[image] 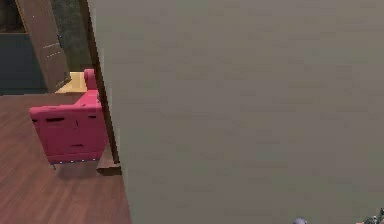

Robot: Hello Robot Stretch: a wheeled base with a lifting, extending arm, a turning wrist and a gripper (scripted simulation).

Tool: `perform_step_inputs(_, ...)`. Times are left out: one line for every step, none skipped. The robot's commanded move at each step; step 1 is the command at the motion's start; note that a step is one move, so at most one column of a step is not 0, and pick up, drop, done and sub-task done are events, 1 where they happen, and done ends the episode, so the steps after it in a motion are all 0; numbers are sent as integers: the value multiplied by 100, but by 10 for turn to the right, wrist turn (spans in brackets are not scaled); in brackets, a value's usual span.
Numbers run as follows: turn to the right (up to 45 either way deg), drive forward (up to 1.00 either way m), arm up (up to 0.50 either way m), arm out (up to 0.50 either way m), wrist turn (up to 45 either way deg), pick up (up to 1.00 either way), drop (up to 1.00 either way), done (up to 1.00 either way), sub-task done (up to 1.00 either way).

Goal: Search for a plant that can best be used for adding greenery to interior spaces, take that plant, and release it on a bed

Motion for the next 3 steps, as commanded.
perform_step_inputs(0,10,0,0,0,0,0,0,0)
perform_step_inputs(-450,0,0,0,0,0,0,0,0)
perform_step_inputs(0,50,0,0,0,0,0,0,0)
